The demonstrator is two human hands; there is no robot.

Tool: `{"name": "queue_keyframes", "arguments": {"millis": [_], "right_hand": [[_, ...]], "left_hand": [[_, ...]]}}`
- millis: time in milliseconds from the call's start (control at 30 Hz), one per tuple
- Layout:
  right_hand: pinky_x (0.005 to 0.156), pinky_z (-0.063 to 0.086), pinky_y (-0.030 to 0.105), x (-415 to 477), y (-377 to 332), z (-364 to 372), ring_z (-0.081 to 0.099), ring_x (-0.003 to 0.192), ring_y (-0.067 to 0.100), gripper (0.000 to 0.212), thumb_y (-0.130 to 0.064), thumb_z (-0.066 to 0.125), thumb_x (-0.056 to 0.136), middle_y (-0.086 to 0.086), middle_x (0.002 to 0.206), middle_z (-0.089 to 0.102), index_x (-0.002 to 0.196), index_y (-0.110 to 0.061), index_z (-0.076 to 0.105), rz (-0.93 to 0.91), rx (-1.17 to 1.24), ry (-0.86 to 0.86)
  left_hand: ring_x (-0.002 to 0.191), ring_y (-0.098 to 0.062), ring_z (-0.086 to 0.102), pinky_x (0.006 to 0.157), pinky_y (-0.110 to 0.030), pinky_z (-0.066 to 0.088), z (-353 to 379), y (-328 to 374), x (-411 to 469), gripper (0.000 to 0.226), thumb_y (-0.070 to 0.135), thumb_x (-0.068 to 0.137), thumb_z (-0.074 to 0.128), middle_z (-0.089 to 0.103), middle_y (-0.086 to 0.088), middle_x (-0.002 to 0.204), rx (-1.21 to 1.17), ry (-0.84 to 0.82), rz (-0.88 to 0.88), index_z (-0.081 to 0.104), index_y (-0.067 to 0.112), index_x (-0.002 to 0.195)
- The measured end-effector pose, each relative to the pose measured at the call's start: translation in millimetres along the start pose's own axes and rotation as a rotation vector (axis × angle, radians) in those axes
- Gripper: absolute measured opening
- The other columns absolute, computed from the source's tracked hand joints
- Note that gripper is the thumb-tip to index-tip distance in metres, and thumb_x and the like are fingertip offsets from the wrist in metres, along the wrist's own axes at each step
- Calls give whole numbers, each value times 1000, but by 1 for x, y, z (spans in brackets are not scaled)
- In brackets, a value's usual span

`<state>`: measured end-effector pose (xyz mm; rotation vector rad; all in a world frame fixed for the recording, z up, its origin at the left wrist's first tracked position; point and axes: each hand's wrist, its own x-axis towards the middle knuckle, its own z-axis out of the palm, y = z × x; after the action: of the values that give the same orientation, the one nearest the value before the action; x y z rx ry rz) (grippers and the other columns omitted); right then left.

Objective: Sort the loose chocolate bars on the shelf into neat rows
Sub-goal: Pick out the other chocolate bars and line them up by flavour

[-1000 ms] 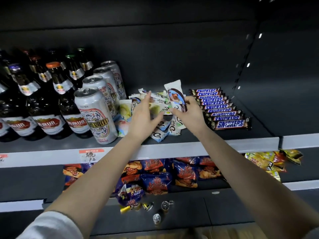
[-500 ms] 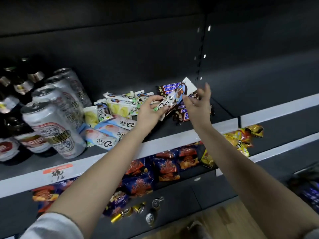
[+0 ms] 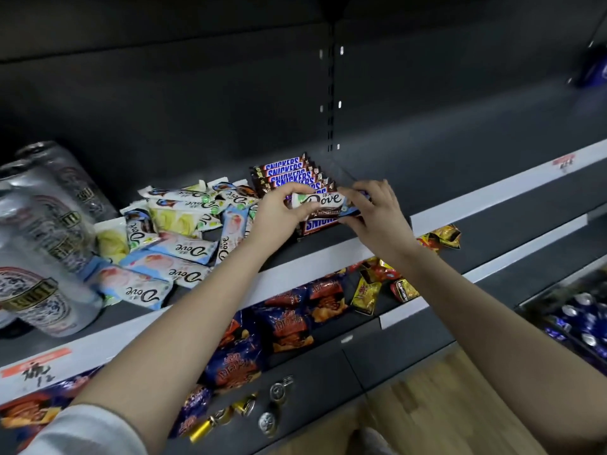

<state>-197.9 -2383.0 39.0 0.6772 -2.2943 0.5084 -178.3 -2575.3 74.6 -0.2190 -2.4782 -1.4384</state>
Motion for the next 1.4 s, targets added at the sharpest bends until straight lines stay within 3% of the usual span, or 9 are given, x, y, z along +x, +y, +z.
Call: {"name": "queue_keyframes", "arguments": {"millis": [133,233,400,533,767,867,1033,1267,1400], "right_hand": [[90,45,36,13,9,0,33,115,21,44,-10,68,81,16,120,51,123,-6,56,59,119,-32],[89,45,35,22,23,0,33,115,23,45,-2,68,79,17,120,50,122,-4,56,57,139,-35],[91,44,37,21,56,4,43,115,35,45,-4,69,79,18,119,51,123,-4,57,113,141,-48],[94,37,30,30,84,5,43,116,35,45,-4,68,80,18,120,50,123,-6,57,127,156,-73],[94,40,32,45,124,13,44,117,34,43,-6,66,81,16,120,51,124,-7,58,111,159,-153],[93,38,27,55,137,18,45,114,29,44,-5,67,81,13,120,53,123,-9,58,140,167,-232],[89,45,32,69,152,30,52,101,30,37,4,58,82,12,111,57,115,-10,64,176,217,-296],[91,41,25,96,161,48,50,107,25,34,1,54,86,8,114,55,116,-12,62,151,274,-398],[92,39,24,108,162,60,47,109,25,36,3,53,86,9,116,53,118,-12,61,150,311,-399]], "left_hand": [[63,-16,53,56,-21,41,9,0,15,14,19,90,60,67,-6,85,55,56,-2,67,22,102],[82,-19,60,69,-17,44,13,-1,29,20,11,92,55,68,-5,94,81,65,4,69,18,104],[89,-6,61,77,-7,45,32,4,58,15,12,87,63,68,3,101,43,86,-15,70,14,101],[87,-5,62,74,-4,45,54,7,74,15,14,86,65,63,13,93,34,120,-41,68,16,101],[80,2,59,73,-6,47,73,6,105,11,10,86,64,64,10,83,144,144,-43,67,17,94],[78,1,58,70,-2,42,76,4,117,7,10,85,65,63,10,82,273,110,-23,68,16,88],[80,-4,57,76,-19,44,81,-5,132,11,12,86,63,65,11,84,469,94,-54,68,20,82],[76,-11,58,75,-27,49,80,-12,144,16,10,87,57,67,6,85,504,161,-100,68,22,86],[104,-22,53,86,-28,40,78,-18,146,17,14,88,55,64,-2,109,576,168,-103,66,19,100]]}}
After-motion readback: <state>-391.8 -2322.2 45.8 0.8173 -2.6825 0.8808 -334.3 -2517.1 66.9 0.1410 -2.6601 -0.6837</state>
